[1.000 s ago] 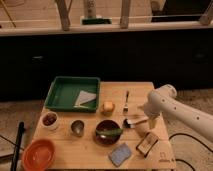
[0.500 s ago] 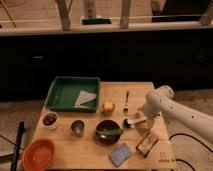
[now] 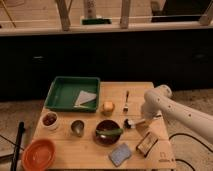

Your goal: Place brush in metal cup

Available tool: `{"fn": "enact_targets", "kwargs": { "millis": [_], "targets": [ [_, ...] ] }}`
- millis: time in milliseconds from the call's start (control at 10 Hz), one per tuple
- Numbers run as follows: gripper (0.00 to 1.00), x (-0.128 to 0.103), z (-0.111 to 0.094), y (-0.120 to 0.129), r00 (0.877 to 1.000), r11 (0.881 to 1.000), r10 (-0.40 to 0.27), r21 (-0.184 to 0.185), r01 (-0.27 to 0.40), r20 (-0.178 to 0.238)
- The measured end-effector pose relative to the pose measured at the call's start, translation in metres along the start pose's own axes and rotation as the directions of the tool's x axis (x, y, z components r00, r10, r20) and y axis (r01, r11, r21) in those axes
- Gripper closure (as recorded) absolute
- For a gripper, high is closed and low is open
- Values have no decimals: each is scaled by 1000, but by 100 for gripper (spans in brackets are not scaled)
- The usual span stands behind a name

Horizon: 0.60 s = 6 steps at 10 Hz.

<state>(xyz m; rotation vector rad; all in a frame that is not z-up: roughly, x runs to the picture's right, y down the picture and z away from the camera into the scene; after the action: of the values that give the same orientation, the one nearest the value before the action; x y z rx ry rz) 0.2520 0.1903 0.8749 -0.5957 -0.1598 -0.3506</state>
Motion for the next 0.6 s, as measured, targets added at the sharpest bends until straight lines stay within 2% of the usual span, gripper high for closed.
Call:
{"fn": "enact_targets", "kwargs": {
  "millis": [100,200,600],
  "targets": [
    [100,-2,0,-1,1000,1000,-4,-1,4,0],
    [100,-2,0,-1,1000,1000,-4,0,4,2],
    [100,2,-21,-7,998,998,-56,0,56,-16]
  ]
}}
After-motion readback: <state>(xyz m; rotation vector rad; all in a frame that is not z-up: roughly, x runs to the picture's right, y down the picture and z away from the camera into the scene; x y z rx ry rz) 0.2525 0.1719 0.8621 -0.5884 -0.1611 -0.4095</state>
